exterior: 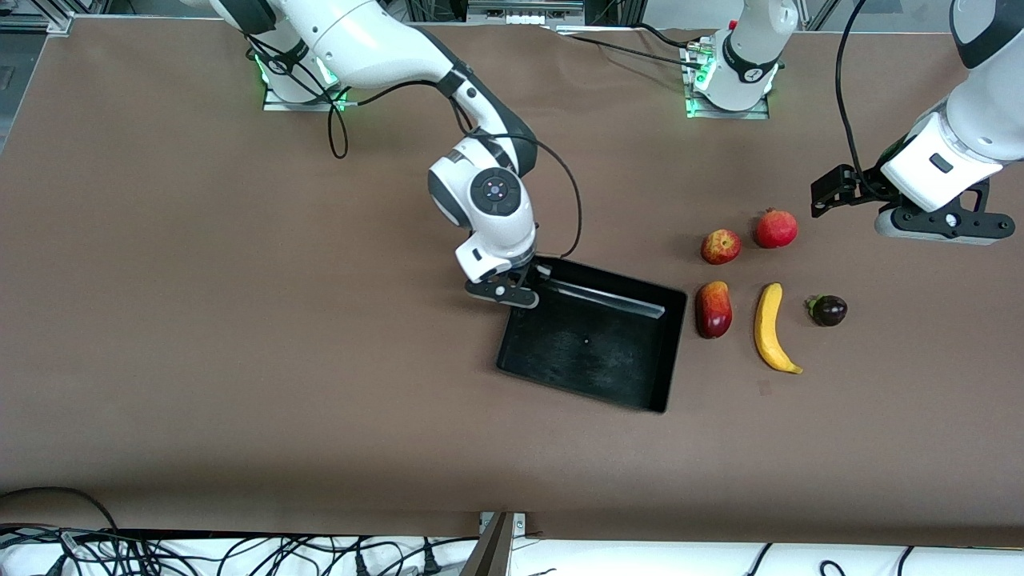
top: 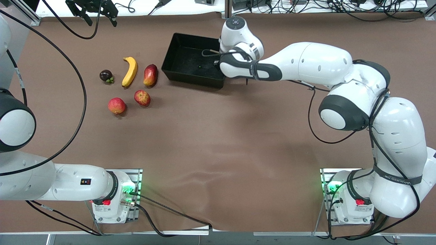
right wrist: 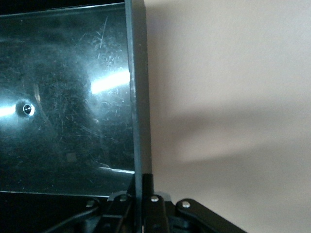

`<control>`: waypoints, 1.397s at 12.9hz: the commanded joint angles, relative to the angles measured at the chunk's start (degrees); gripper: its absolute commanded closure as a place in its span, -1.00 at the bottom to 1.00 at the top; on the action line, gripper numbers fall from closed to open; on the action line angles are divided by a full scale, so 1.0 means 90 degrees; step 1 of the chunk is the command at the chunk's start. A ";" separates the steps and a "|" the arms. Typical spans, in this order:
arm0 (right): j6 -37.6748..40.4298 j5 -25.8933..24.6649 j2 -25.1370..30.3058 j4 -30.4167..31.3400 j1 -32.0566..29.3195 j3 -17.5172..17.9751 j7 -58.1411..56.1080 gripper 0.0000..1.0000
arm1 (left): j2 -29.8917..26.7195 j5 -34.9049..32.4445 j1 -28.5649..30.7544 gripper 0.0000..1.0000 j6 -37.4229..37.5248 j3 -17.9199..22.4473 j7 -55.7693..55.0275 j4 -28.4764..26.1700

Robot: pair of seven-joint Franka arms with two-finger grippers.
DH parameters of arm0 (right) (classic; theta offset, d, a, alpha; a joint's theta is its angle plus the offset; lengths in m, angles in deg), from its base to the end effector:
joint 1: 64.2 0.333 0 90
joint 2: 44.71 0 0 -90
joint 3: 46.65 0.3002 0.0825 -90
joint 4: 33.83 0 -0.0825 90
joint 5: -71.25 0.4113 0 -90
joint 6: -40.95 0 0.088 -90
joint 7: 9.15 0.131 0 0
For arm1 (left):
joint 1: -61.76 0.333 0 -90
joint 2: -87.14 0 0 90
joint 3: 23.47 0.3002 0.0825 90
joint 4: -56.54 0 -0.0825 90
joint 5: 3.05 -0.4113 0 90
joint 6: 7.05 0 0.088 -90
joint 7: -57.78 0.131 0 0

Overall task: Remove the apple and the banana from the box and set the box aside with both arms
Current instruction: 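Grip the tray rim with the right gripper and drag it away from the fruit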

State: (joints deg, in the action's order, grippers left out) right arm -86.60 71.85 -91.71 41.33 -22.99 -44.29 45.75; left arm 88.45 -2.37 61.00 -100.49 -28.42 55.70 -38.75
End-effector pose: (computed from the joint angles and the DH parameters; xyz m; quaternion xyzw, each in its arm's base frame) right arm 0.5603 0.5251 0.2066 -0.9928 0.1088 -0.0165 0.0483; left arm 0.5850 -0.0596 0.5303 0.9991 -0.0312 -0.0279 0.0050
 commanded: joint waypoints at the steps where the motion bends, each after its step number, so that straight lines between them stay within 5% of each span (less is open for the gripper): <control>1: 0.0712 -0.0038 0.0649 0.0056 -0.0563 0.0069 -0.0851 1.00 | 0.0011 0.0130 -0.0003 -1.00 0.0080 -0.0035 -0.0072 0.0090; 8: 0.1037 0.0030 0.2310 0.1773 -0.2554 0.0069 -0.4170 1.00 | 0.0011 0.0159 -0.0003 -1.00 0.0080 -0.0094 -0.0091 0.0090; 13: 0.0901 0.0255 0.2838 0.3111 -0.4039 0.0011 -0.6105 1.00 | 0.0001 0.0149 0.0007 -1.00 0.0099 -0.0104 -0.0111 0.0090; 18: -0.0407 0.0392 0.2908 0.4421 -0.5164 -0.0068 -0.7564 1.00 | -0.0008 0.0149 0.0007 -1.00 0.0099 -0.0104 -0.0101 0.0099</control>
State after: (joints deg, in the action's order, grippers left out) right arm -87.25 73.49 -68.22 76.27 -67.12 -45.83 -19.43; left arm 88.44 -2.33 60.99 -100.49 -29.32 55.00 -38.72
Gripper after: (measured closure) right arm 0.952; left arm 0.000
